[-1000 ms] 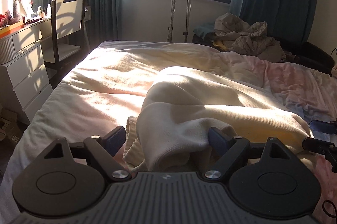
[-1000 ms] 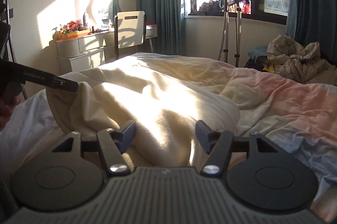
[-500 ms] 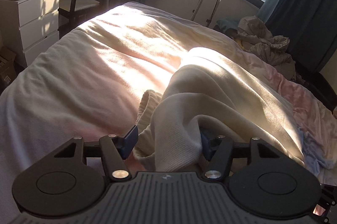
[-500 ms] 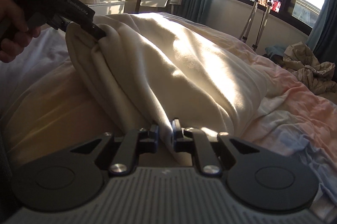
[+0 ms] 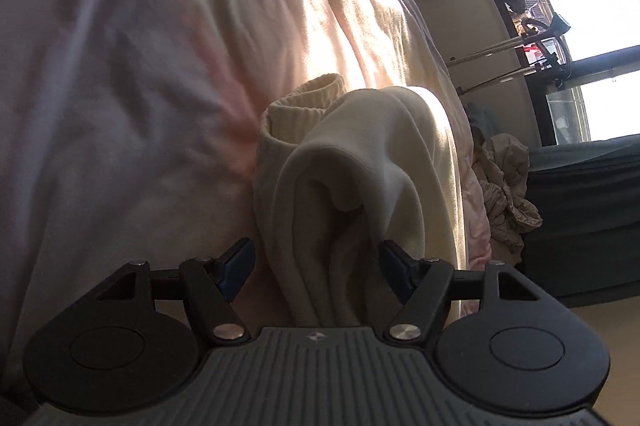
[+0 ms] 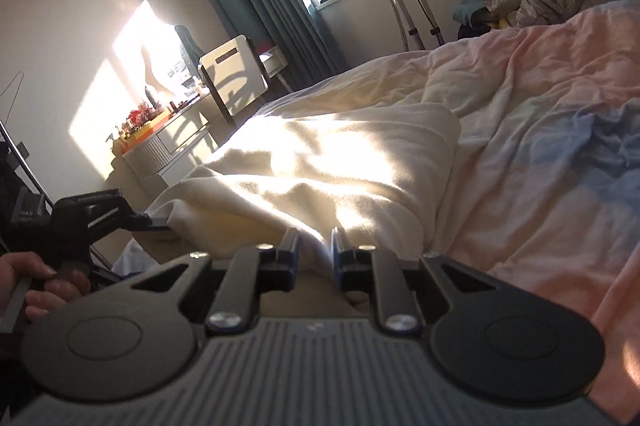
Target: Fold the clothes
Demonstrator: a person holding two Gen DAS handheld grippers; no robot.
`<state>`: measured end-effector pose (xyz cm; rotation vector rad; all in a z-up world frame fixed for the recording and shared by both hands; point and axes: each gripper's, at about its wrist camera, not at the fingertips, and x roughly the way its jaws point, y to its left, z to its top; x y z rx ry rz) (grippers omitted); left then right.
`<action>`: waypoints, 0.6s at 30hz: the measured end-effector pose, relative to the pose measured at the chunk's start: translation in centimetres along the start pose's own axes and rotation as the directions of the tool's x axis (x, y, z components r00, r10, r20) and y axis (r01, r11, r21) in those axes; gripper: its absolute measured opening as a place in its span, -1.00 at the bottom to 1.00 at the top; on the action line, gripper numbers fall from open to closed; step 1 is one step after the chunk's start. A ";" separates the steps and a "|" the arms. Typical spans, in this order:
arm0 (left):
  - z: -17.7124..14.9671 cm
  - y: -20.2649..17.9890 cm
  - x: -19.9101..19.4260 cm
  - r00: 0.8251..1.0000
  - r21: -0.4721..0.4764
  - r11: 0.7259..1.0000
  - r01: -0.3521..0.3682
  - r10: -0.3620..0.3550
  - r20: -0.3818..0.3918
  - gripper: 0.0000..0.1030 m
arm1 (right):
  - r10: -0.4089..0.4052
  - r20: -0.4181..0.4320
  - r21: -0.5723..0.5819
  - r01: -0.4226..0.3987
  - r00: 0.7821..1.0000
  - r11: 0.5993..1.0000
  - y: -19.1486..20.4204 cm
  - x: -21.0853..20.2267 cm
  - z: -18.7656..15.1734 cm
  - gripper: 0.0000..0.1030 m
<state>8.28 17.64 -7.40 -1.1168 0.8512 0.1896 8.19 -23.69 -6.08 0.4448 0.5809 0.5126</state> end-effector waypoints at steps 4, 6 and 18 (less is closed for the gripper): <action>-1.5 2.3 2.6 0.996 -0.151 0.987 0.047 -0.057 -0.063 0.37 | 0.016 0.048 0.204 -0.026 0.999 0.979 -2.7 -1.2 0.7 -0.61; -1.8 2.9 3.6 0.995 -0.178 0.981 0.078 -0.089 -0.053 0.35 | 0.018 0.052 0.264 -0.031 0.998 0.964 -3.6 -1.4 0.9 -0.60; -2.1 3.6 6.7 0.964 -0.182 0.947 0.266 -0.264 0.034 0.11 | 0.037 0.026 0.448 -0.045 0.999 0.893 -7.6 3.6 1.7 0.04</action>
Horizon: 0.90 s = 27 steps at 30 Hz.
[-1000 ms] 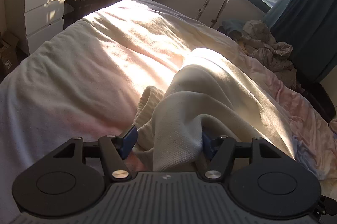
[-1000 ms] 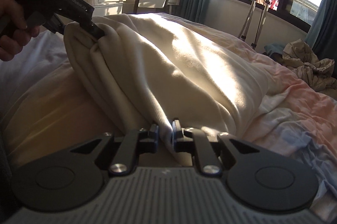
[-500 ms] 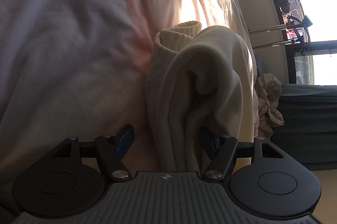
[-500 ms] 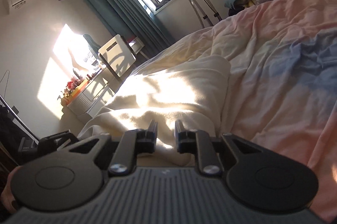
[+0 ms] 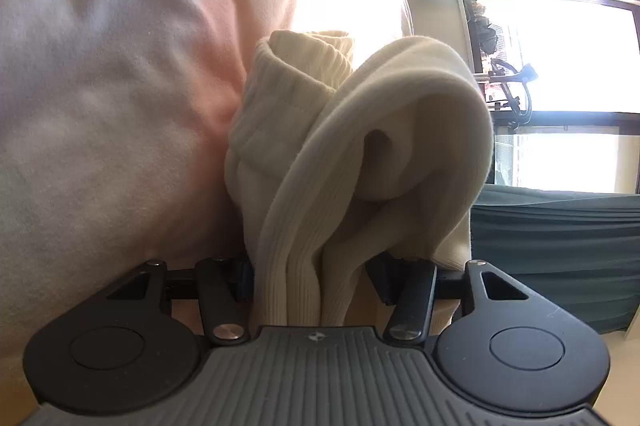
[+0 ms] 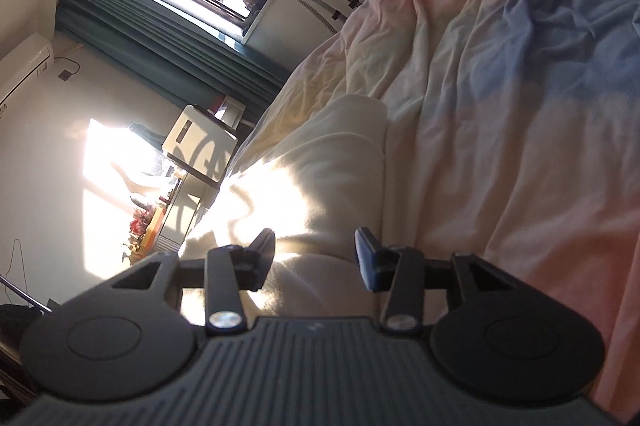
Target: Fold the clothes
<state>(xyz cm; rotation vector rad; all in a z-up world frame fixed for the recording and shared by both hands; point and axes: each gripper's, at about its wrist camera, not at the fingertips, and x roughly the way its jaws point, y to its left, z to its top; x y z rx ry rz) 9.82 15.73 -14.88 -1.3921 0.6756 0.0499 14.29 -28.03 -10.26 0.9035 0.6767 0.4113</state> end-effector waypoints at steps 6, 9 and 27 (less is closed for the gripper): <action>-0.2 0.6 2.2 1.000 -0.006 1.000 0.005 -0.005 -0.005 0.24 | 0.013 -0.060 0.056 -0.010 0.998 0.998 -1.6 4.3 0.9 0.41; -0.5 0.7 3.1 1.000 0.021 1.000 0.018 -0.018 0.005 0.27 | 0.035 -0.074 0.042 -0.032 0.997 0.999 -1.4 5.9 1.0 0.55; -5.0 -5.1 -2.7 0.989 0.163 0.976 0.145 -0.143 -0.022 -0.59 | -0.010 0.144 -0.292 0.052 0.990 0.955 9.0 -2.7 1.9 -0.46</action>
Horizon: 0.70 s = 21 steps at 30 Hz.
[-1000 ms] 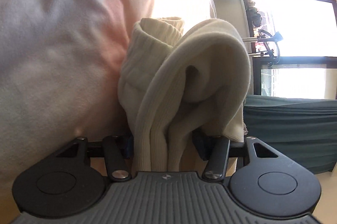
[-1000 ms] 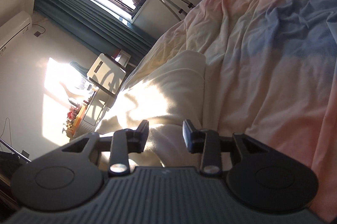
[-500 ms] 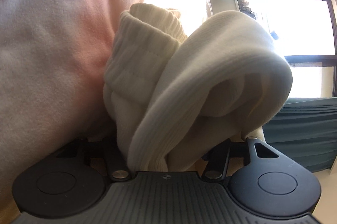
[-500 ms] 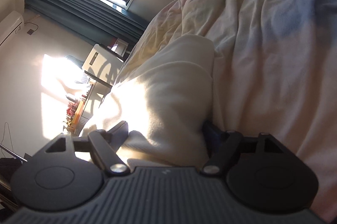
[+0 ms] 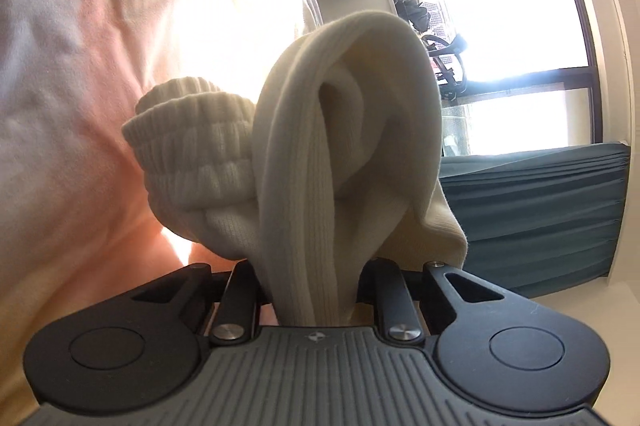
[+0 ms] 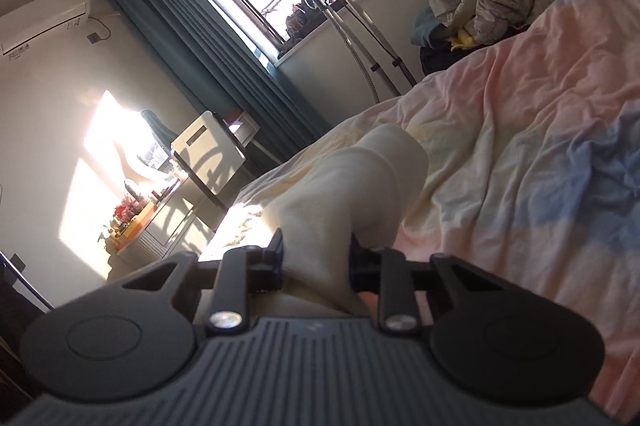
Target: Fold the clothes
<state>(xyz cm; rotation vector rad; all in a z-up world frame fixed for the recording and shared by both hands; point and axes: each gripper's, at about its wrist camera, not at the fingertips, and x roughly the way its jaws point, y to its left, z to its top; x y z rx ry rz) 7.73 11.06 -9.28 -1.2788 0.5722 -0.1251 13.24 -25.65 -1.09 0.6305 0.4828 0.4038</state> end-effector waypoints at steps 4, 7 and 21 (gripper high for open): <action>-2.9 -3.6 -0.2 0.998 0.023 0.999 0.039 -0.038 -0.044 -0.59 | 0.003 0.082 -0.002 -0.003 0.997 1.000 0.3 -5.1 2.1 -0.47; -6.5 -6.9 1.2 0.993 0.062 0.995 0.077 -0.071 -0.096 -0.59 | -0.012 0.141 0.013 0.010 0.990 1.000 -0.8 -9.3 3.9 -0.47; -25.4 -13.2 21.6 0.867 0.139 0.958 0.252 -0.159 -0.472 -0.59 | -0.261 0.374 0.044 0.264 0.890 0.964 -16.7 -28.2 10.8 -0.47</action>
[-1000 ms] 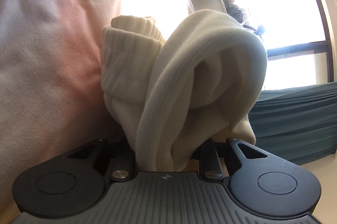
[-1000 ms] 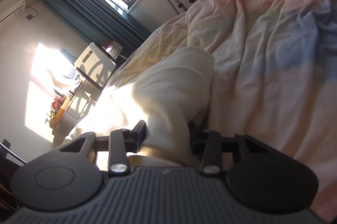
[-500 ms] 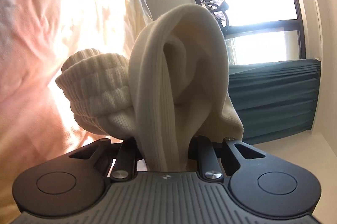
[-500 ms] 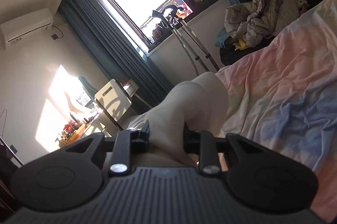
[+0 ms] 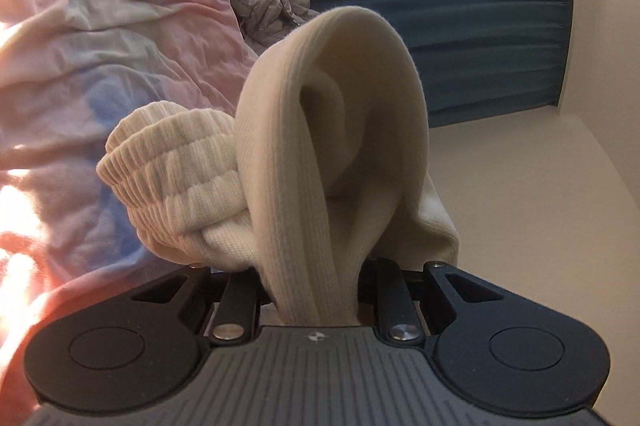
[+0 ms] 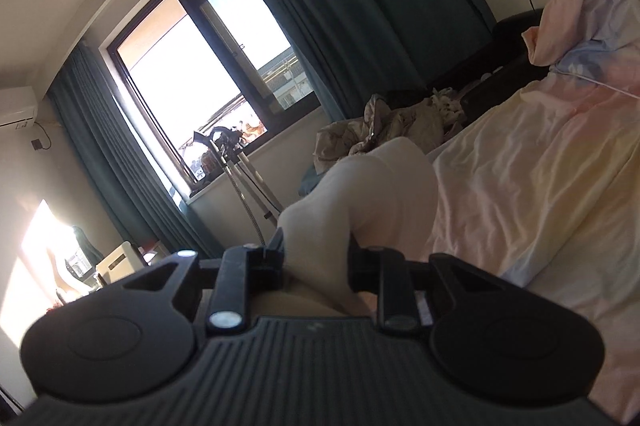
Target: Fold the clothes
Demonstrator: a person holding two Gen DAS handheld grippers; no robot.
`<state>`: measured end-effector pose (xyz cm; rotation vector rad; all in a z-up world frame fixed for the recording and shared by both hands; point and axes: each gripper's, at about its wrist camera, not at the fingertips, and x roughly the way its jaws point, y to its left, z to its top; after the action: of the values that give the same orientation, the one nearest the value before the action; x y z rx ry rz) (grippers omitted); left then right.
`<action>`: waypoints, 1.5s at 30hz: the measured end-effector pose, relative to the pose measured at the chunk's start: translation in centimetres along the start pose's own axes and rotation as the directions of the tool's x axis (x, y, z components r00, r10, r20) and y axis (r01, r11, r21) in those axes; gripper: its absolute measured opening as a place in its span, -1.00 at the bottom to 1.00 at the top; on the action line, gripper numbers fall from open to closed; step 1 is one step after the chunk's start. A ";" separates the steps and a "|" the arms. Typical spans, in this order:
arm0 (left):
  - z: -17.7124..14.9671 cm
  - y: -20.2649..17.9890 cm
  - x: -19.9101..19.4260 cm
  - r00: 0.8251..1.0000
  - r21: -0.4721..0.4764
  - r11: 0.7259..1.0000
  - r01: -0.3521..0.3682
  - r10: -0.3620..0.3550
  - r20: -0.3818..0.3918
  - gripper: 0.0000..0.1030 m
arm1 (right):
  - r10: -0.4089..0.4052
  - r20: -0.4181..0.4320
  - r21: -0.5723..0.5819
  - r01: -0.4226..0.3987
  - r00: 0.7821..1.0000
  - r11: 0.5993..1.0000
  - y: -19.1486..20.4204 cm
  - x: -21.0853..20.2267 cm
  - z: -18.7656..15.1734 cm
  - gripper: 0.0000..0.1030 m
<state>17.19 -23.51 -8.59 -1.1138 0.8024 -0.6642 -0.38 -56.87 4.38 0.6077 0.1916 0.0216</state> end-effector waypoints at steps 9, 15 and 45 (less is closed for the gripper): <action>-1.4 4.3 10.0 0.991 0.184 0.980 -0.073 0.092 -0.099 -0.58 | -0.138 -0.025 0.100 0.140 0.990 0.985 -12.2 1.7 -3.8 -0.47; -2.7 6.6 9.3 0.986 0.278 0.960 -0.038 0.081 -0.147 -0.58 | -0.211 -0.122 0.198 0.232 0.970 0.952 -16.1 2.1 -10.7 -0.45; 0.1 -6.0 -11.6 0.962 0.712 0.668 -0.216 0.271 0.038 0.92 | -0.278 -0.061 -0.056 0.275 0.959 0.960 -3.2 -4.7 -6.3 -0.20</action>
<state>10.43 -15.95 -0.31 -0.2556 0.6436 -0.6997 -6.30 -56.34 -1.70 0.5288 0.3400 -0.2237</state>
